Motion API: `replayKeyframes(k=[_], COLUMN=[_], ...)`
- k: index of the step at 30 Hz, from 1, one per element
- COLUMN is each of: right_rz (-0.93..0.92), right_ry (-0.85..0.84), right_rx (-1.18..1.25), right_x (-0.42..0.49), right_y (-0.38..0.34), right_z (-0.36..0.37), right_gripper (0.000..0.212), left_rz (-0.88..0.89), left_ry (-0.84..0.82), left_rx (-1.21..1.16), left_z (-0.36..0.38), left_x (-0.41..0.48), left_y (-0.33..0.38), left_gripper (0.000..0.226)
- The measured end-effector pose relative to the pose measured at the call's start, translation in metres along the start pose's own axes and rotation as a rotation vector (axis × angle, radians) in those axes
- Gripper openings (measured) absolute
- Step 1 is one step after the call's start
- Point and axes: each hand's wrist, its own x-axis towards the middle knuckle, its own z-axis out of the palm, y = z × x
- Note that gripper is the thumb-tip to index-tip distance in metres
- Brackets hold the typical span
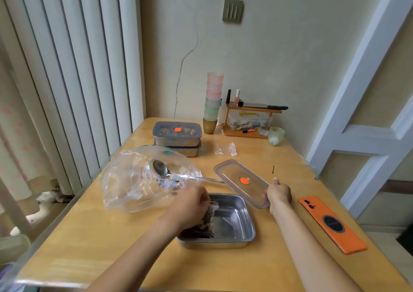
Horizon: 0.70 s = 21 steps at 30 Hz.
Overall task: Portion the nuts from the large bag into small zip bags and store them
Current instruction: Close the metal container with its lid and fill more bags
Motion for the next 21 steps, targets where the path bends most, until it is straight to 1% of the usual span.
replayKeyframes(k=[2,4,6,7,9,11,14,17,19,21], right_rz=[-0.008,-0.025,-0.037,-0.04,-0.04,-0.036,-0.04,-0.028,-0.023,-0.029], right_ry=[-0.005,-0.011,-0.016,-0.015,-0.014,-0.016,-0.021,-0.028,-0.03,-0.033], right_rx=[-0.009,-0.02,-0.044,-0.055,-0.067,-0.073,-0.076,-0.065,-0.065,-0.056], right_x=[0.002,0.002,0.003,0.003,0.006,0.008,0.009,0.01,0.011,0.012], right_y=[0.004,0.004,0.004,0.004,0.004,0.005,0.005,0.006,0.006,0.006], right_z=[0.002,0.003,0.004,0.005,0.006,0.008,0.009,0.01,0.01,0.01], right_gripper=[0.048,0.049,0.049,0.049,0.05,0.053,0.057,0.051,0.048,0.046], left_rz=[0.073,0.178,0.277,0.277,0.215,0.171,0.111,0.086,0.062,0.053], left_ry=[0.055,0.13,0.141,0.103,-0.036,-0.129,-0.237,-0.289,-0.323,-0.36], left_rx=[0.188,0.297,0.376,0.379,0.384,0.427,0.476,0.552,0.579,0.625], left_z=[0.003,0.004,0.003,0.002,0.001,0.001,0.005,0.007,0.006,0.003], left_x=[0.001,0.002,0.003,0.002,0.0,0.0,0.004,0.008,0.01,0.011], left_y=[-0.002,-0.004,-0.006,-0.006,-0.008,-0.01,-0.012,-0.01,-0.005,0.0], left_gripper=[0.015,0.017,0.015,0.013,0.018,0.033,0.062,0.079,0.083,0.081])
